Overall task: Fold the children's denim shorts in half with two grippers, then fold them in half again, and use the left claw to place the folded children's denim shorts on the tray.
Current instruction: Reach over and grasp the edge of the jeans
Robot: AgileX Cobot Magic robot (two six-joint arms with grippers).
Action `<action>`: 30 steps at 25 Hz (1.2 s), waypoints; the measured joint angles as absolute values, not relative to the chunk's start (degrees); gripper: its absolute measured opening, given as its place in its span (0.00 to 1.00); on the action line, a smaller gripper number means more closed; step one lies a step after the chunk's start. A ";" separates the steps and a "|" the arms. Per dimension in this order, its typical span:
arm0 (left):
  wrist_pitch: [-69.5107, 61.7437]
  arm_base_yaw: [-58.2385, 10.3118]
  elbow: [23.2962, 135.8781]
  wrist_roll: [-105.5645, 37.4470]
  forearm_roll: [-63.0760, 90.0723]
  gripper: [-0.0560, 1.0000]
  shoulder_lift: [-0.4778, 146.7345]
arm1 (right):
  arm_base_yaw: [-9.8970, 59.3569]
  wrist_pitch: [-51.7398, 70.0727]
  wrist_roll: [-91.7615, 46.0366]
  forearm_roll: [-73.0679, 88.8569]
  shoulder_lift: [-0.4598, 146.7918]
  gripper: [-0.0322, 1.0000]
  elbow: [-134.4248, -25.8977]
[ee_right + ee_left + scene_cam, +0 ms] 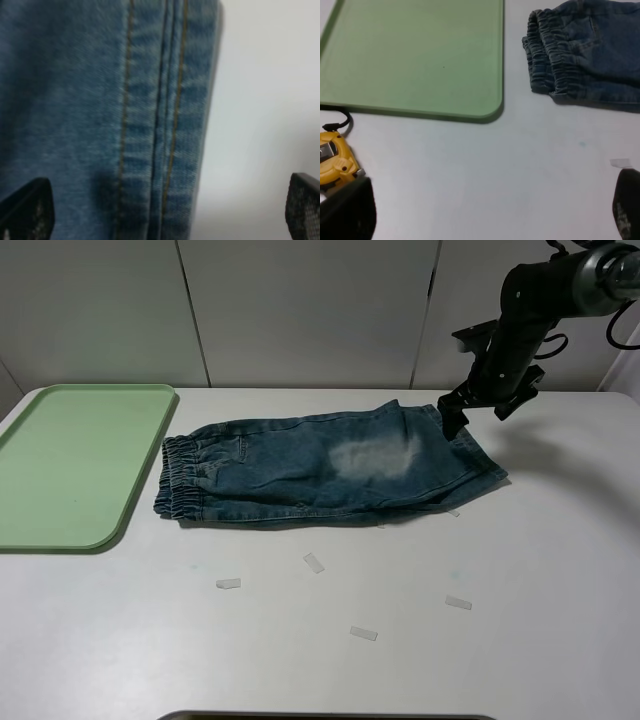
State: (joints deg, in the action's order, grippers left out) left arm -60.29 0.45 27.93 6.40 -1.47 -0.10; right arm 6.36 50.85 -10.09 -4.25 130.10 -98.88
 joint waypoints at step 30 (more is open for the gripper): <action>-60.29 0.45 27.93 6.40 -1.46 0.94 -0.10 | 2.02 49.94 -19.49 6.01 135.63 0.71 -99.61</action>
